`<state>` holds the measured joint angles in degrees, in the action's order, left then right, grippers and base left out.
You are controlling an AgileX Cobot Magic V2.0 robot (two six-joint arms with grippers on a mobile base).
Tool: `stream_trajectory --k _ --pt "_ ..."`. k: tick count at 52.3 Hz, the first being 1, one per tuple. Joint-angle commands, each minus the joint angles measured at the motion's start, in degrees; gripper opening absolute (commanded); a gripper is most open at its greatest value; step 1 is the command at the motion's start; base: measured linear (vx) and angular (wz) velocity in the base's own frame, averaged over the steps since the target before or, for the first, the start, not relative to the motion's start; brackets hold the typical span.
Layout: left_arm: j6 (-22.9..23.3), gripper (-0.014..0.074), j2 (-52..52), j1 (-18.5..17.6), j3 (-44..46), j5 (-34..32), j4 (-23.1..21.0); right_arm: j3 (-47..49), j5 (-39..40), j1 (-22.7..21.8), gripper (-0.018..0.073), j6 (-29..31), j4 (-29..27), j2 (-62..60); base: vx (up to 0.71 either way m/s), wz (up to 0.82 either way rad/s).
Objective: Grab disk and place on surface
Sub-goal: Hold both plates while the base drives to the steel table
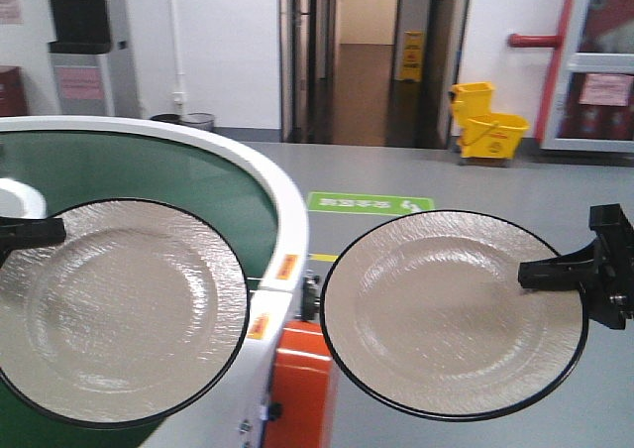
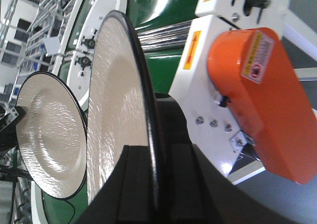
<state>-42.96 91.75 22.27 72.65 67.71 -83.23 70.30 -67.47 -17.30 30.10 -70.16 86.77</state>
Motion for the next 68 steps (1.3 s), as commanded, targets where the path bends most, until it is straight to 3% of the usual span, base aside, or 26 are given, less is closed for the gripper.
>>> stream_trajectory --k 1,33,68 --pt "1.1 -0.0008 -2.8 0.0 1.5 3.1 -8.4 1.7 -0.8 -0.2 -0.0009 -0.2 -8.0 -2.5 -0.10 -0.42" --pt "1.1 -0.0008 -2.8 0.0 1.5 3.1 -8.4 1.7 -0.8 -0.2 -0.0009 -0.2 -8.0 -2.5 -0.04 -0.38" --pt "1.1 -0.0008 -2.8 0.0 1.5 3.1 -8.4 1.7 -0.8 -0.2 -0.0009 -0.2 -8.0 -2.5 0.15 -0.45"
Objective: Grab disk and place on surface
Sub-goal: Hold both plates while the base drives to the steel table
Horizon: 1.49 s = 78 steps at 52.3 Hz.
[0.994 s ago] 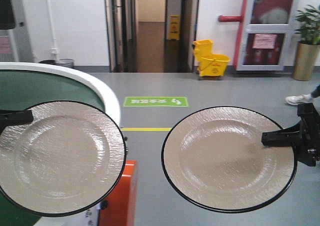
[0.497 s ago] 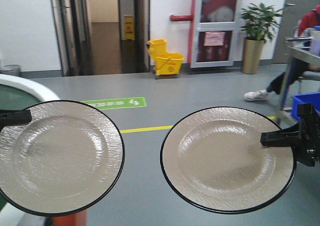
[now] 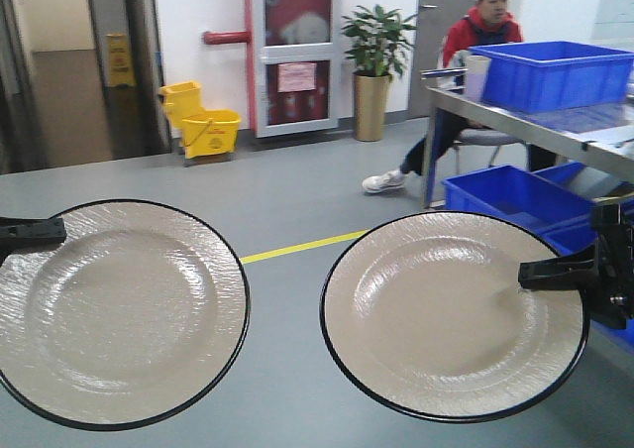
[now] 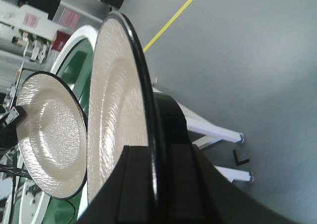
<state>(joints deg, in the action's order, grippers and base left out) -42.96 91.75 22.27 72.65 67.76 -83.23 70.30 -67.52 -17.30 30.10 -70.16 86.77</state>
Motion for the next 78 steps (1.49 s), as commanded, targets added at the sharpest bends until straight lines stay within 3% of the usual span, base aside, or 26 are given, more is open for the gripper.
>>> stream_trajectory --k 1,78 --pt "1.1 -0.0008 -2.8 0.0 1.5 3.1 -8.4 1.7 -0.8 -0.2 -0.0009 -0.2 -8.0 -2.5 0.22 -0.39" --pt "1.1 -0.0008 -2.8 0.0 1.5 3.1 -8.4 1.7 -1.6 -0.2 -0.0009 -0.2 -8.0 -2.5 0.39 -0.16"
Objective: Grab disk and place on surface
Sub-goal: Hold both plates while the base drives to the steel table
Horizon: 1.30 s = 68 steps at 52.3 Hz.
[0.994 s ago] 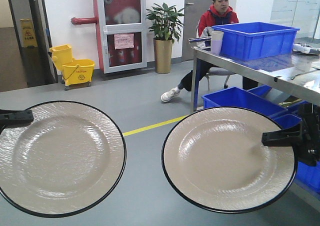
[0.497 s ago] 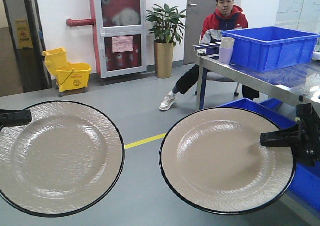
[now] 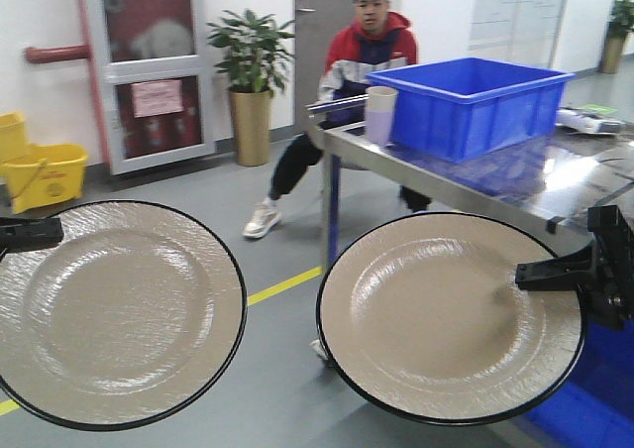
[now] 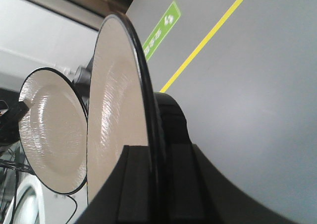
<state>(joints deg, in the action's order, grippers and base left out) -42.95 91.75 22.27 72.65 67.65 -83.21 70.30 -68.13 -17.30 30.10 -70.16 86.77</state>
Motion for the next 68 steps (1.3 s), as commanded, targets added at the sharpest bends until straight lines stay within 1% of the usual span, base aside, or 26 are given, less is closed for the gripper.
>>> stream_trajectory --k 1,43,68 --pt "1.1 -0.0008 -2.8 0.0 1.5 3.2 -8.4 1.7 -1.0 -0.2 -0.0009 -0.2 -8.0 -2.5 0.46 -0.46" --pt "1.1 -0.0008 -2.8 0.0 1.5 3.0 -8.4 1.7 -1.0 -0.2 -0.0009 -0.2 -8.0 -2.5 0.40 -0.47" --pt "1.1 -0.0008 -2.8 0.0 1.5 3.0 -8.4 1.7 -0.9 -0.2 -0.0009 -0.2 -8.0 -2.5 0.30 -0.62"
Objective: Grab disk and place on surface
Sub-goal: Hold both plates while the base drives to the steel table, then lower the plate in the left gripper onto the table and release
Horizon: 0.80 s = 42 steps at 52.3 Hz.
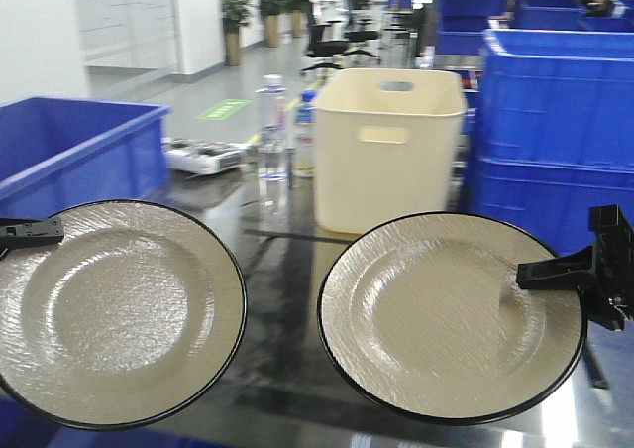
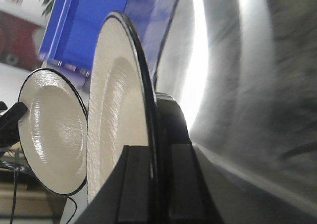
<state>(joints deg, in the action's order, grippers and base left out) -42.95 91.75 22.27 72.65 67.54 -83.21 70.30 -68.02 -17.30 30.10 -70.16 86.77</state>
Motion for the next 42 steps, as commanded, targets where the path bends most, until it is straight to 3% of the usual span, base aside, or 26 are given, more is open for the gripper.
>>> stream_trajectory --k 1,18,42 --pt "1.1 -0.0008 -2.8 0.0 1.5 3.1 -8.4 1.7 -1.0 -0.2 -0.0009 -0.2 -8.0 -2.5 0.26 -0.62" --pt "1.1 -0.0008 -2.8 0.0 1.5 3.1 -8.4 1.7 -1.0 -0.2 -0.0009 -0.2 -8.0 -2.5 0.22 -0.43" --pt "1.1 -0.0008 -2.8 0.0 1.5 3.1 -8.4 1.7 -1.1 -0.2 -0.0009 -0.2 -8.0 -2.5 0.08 -0.10"
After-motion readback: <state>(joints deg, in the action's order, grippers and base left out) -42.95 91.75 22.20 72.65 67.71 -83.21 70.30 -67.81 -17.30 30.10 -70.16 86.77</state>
